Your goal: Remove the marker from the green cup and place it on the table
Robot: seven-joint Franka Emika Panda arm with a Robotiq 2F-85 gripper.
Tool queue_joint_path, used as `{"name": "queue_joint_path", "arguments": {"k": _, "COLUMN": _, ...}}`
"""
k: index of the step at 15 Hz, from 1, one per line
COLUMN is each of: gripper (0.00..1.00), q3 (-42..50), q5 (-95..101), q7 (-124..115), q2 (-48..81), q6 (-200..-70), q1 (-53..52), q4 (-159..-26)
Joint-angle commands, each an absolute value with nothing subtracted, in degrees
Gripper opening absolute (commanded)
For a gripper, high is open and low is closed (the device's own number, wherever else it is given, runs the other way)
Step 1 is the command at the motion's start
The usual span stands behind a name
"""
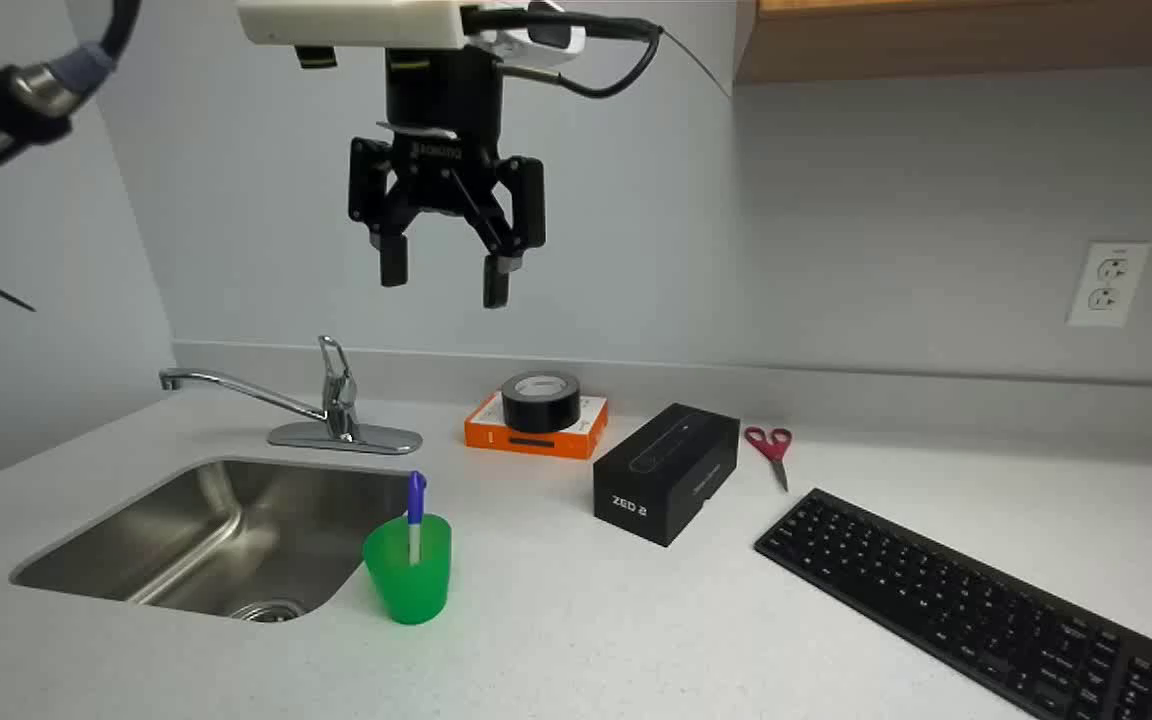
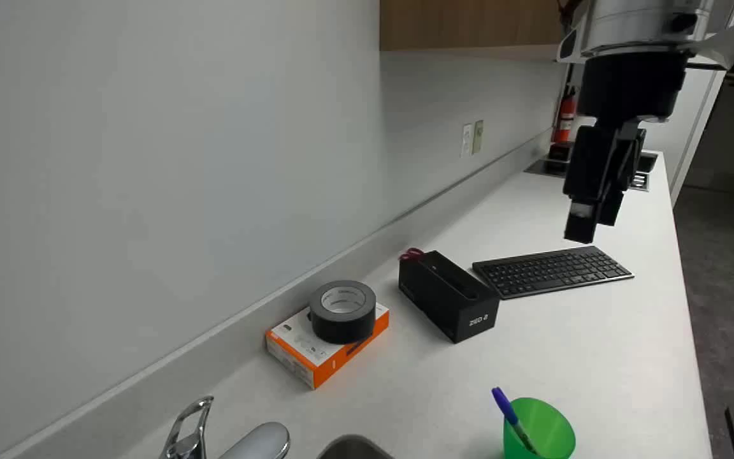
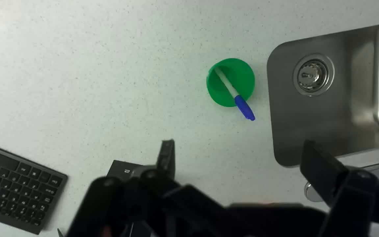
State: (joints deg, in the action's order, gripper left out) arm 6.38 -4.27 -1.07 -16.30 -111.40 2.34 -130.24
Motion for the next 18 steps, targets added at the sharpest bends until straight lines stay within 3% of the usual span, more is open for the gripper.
{"name": "queue_joint_path", "arguments": {"k": 1, "gripper": 1.00, "q3": 5.71, "q5": -4.46, "q7": -0.89, "q2": -16.19, "q6": -111.26, "q1": 3.08, "q4": -130.15}}
{"name": "queue_joint_path", "arguments": {"k": 6, "gripper": 1.00, "q3": 5.31, "q5": -4.09, "q7": -1.74, "q2": -15.59, "q6": -112.36, "q1": 3.00, "q4": -130.06}}
{"name": "queue_joint_path", "arguments": {"k": 18, "gripper": 1.00, "q3": -1.96, "q5": 4.59, "q7": -11.86, "q2": -2.53, "q6": -131.81, "q1": 0.75, "q4": -137.72}}
